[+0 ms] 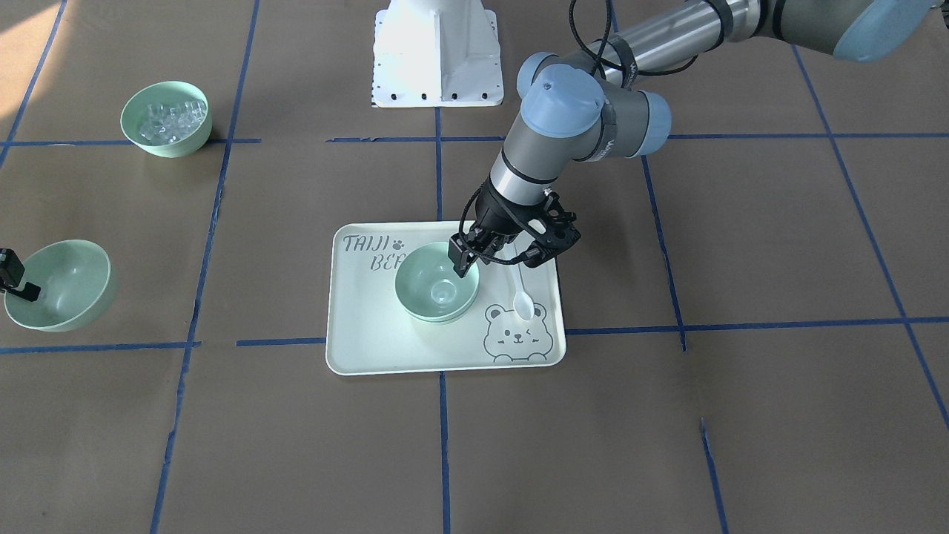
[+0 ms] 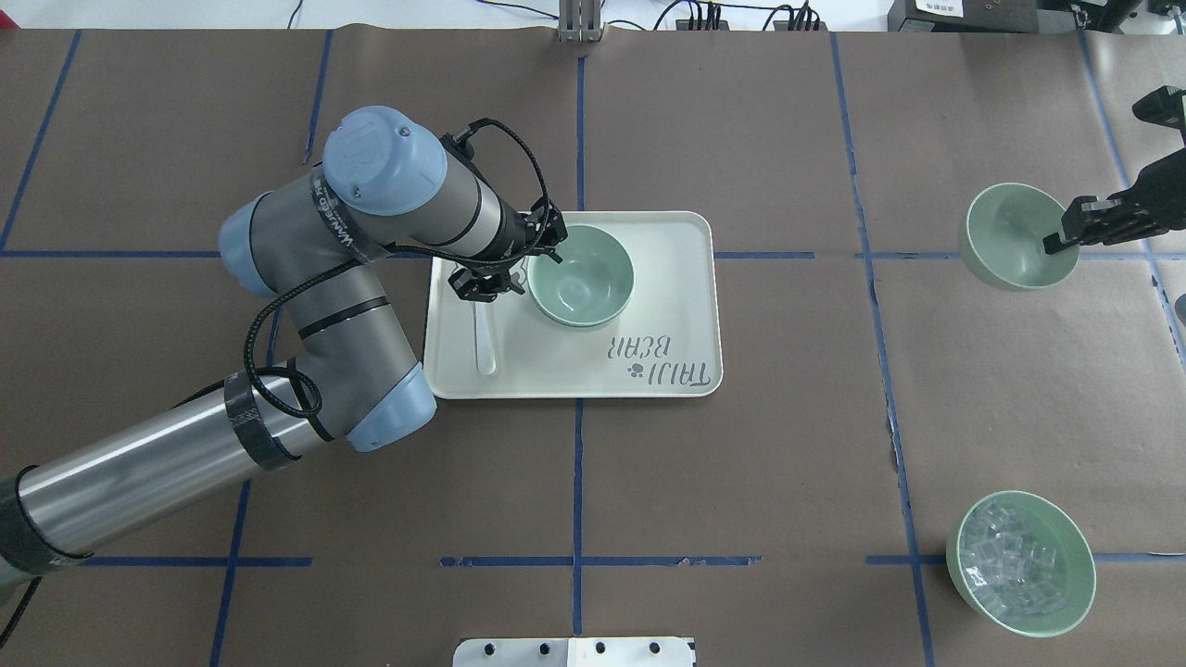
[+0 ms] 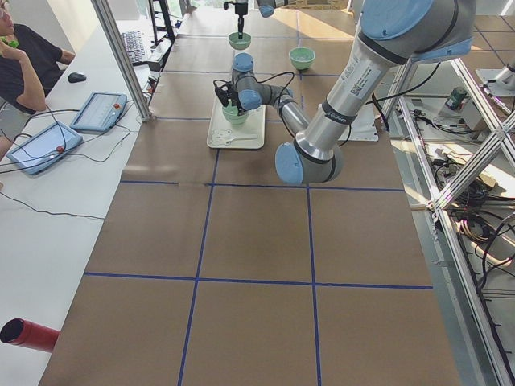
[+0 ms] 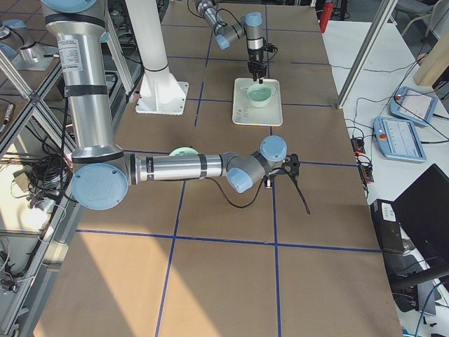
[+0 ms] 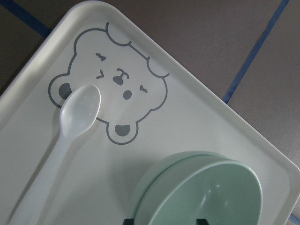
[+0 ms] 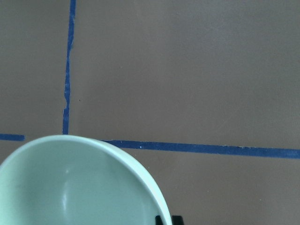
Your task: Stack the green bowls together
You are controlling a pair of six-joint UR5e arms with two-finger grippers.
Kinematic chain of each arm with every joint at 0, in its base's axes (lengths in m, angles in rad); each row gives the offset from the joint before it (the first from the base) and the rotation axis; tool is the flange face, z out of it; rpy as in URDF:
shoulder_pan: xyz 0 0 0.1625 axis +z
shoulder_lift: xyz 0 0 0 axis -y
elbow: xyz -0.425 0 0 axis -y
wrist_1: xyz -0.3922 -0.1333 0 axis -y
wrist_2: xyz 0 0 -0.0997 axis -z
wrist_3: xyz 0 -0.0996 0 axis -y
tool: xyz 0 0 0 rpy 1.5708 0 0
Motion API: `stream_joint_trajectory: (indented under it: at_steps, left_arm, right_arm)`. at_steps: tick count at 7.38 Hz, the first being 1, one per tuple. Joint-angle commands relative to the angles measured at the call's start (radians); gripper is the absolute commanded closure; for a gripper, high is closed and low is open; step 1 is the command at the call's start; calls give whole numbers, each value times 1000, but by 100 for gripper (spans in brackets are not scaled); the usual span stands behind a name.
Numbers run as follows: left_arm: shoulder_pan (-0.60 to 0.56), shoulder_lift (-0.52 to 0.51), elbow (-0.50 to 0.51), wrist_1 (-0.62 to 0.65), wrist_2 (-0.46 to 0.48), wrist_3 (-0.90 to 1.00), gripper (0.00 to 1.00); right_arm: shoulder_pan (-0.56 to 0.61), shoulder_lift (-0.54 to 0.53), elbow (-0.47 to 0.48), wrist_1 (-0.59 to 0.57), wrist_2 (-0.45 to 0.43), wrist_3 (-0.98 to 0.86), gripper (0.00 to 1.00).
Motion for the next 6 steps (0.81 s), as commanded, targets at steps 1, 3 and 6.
stream_joint_trajectory:
  at_steps: [1, 3, 6]
  left_arm:
    - [-32, 46, -65, 12, 0, 76, 0]
    - [-66, 56, -126, 192, -35, 256, 0]
    - [-185, 109, -295, 507, -36, 612, 0]
  right_arm:
    - [-1, 32, 22, -2, 2, 69, 100]
    - [-19, 95, 72, -3, 20, 227, 100]
    - [-136, 211, 160, -3, 2, 463, 100]
